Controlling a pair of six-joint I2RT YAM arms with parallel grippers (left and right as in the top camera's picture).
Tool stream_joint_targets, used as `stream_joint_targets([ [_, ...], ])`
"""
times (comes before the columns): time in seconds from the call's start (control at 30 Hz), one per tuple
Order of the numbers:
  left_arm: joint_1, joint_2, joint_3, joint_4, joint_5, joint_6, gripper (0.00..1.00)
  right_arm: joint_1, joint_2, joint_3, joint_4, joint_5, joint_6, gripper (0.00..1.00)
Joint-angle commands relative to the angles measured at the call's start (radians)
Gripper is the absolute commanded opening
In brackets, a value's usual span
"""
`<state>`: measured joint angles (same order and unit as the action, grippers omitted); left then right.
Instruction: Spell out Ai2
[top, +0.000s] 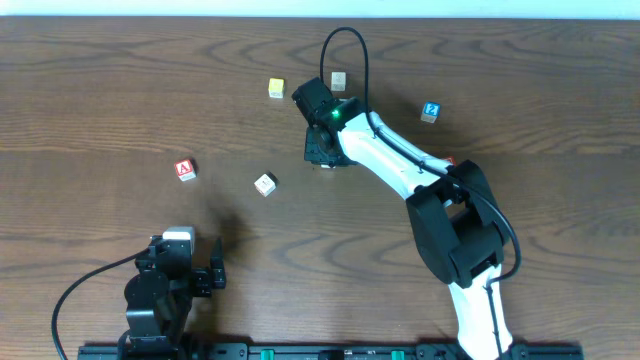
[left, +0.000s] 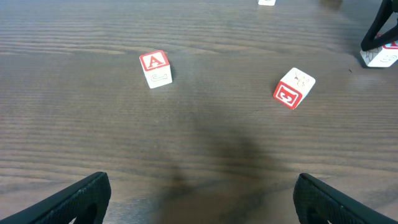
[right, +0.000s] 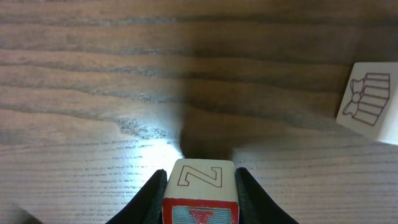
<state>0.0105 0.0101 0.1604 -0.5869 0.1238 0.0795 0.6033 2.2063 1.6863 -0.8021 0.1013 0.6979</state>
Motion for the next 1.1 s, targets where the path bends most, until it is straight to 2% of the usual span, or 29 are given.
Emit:
stream_joint_targets([
  [0.0,0.002,-0.006,-0.007,0.000,-0.001,0.011,0.95,-0.003,0.012,-0.008,0.004,0.033,0.016,0.01],
  [0.1,0.002,-0.006,-0.007,0.000,-0.001,0.011,0.95,-0.003,0.021,-0.008,0.002,0.032,0.016,0.04],
  [0.23,0.002,-0.006,-0.007,0.000,-0.001,0.011,0.95,-0.003,0.035,-0.008,0.002,0.031,0.016,0.34],
  [0.33,0.002,-0.006,-0.007,0.000,-0.001,0.011,0.95,-0.003,0.041,-0.008,-0.002,0.029,0.015,0.37],
  [0.5,0.002,-0.006,-0.007,0.000,-0.001,0.011,0.95,-0.003,0.044,-0.008,-0.002,0.029,0.015,0.49],
  [0.57,0.002,-0.006,-0.007,0.000,-0.001,0.011,0.95,-0.004,0.044,-0.007,0.002,0.029,0.015,0.50],
  [0.83,0.002,-0.006,-0.007,0.000,-0.001,0.011,0.95,-0.038,0.043,0.058,-0.003,0.014,-0.090,0.71],
  [0.87,0.002,-0.006,-0.007,0.000,-0.001,0.011,0.95,-0.048,0.043,0.087,-0.014,0.014,-0.120,0.80],
  [0.9,0.002,-0.006,-0.007,0.000,-0.001,0.011,0.95,-0.058,0.043,0.122,-0.028,0.014,-0.155,0.96],
  [0.93,0.002,-0.006,-0.007,0.000,-0.001,0.011,0.95,-0.067,0.043,0.155,-0.041,0.014,-0.184,0.99],
  [1.07,0.002,-0.006,-0.007,0.000,-0.001,0.011,0.96,-0.121,0.043,0.329,-0.116,0.014,-0.273,0.99],
])
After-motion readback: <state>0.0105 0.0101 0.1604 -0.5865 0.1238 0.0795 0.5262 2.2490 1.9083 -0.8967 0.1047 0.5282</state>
